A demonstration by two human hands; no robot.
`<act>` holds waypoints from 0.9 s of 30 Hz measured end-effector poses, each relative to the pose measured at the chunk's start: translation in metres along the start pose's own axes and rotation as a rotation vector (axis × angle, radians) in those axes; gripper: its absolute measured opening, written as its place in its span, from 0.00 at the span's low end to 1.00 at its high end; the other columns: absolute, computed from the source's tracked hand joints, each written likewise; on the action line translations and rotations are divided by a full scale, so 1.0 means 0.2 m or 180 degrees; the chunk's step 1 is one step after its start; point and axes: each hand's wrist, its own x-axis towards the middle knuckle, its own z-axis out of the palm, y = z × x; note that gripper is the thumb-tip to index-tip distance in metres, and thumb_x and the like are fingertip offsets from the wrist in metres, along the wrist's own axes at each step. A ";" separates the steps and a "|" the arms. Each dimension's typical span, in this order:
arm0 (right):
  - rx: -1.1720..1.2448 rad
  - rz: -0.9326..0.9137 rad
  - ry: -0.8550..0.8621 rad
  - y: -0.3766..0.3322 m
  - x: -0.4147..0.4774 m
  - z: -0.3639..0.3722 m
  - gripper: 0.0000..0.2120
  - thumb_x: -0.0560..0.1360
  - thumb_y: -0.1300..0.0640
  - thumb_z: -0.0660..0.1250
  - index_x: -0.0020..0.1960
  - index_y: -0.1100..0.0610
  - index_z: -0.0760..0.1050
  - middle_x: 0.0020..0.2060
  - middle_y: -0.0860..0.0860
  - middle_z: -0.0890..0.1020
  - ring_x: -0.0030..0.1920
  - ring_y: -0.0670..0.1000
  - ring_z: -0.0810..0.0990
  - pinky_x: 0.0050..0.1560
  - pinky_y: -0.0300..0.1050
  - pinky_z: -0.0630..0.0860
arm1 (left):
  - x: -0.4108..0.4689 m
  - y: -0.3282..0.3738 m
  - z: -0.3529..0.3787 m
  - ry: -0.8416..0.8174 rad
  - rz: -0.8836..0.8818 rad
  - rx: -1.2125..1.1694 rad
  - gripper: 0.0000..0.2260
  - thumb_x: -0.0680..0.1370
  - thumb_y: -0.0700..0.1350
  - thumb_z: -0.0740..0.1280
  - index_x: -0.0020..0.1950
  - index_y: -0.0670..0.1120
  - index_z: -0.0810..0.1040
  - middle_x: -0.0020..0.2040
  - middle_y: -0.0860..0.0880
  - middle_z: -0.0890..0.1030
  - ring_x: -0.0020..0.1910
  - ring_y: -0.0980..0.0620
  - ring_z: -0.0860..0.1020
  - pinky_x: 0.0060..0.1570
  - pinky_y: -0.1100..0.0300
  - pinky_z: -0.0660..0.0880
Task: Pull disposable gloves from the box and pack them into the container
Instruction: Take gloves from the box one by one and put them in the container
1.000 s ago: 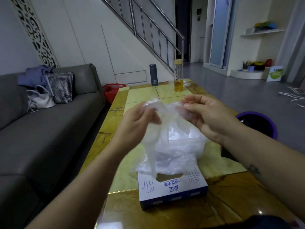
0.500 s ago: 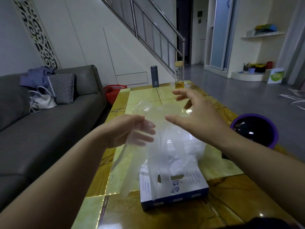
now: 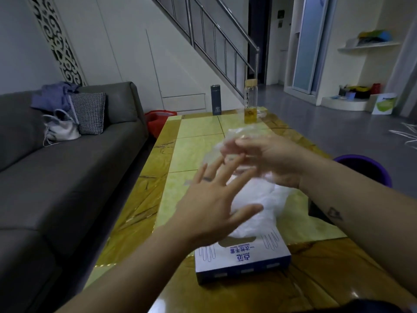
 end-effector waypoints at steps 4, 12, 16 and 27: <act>-0.0072 0.0264 -0.0207 0.03 -0.02 -0.10 0.13 0.80 0.60 0.57 0.58 0.63 0.76 0.52 0.54 0.84 0.51 0.53 0.84 0.44 0.46 0.82 | -0.01 -0.12 0.01 0.1137 -0.0561 -0.1751 0.24 0.73 0.66 0.58 0.67 0.63 0.64 0.66 0.62 0.66 0.64 0.70 0.63 0.63 0.70 0.60; -0.0456 0.0201 -0.1390 -0.04 0.02 -0.16 0.09 0.73 0.59 0.63 0.43 0.57 0.82 0.48 0.58 0.83 0.53 0.56 0.82 0.47 0.47 0.80 | 0.16 -0.37 -0.10 -0.1372 -0.0956 -0.4434 0.37 0.63 0.65 0.73 0.68 0.52 0.71 0.64 0.51 0.78 0.64 0.51 0.75 0.65 0.50 0.70; -0.1012 0.0010 -0.0786 -0.06 0.07 -0.23 0.10 0.74 0.55 0.63 0.51 0.60 0.78 0.49 0.53 0.84 0.50 0.51 0.83 0.44 0.42 0.79 | 0.23 -0.41 -0.08 -0.1305 -0.1054 -0.4485 0.08 0.74 0.43 0.68 0.51 0.43 0.81 0.47 0.47 0.83 0.48 0.51 0.81 0.47 0.63 0.77; -0.2408 -0.0873 0.0589 0.15 0.27 -0.35 0.14 0.74 0.65 0.67 0.52 0.47 0.73 0.52 0.46 0.79 0.35 0.44 0.82 0.38 0.38 0.76 | 0.64 -0.53 0.08 -0.1168 -0.1438 -0.1541 0.09 0.78 0.52 0.65 0.53 0.48 0.78 0.50 0.51 0.81 0.49 0.54 0.79 0.44 0.64 0.72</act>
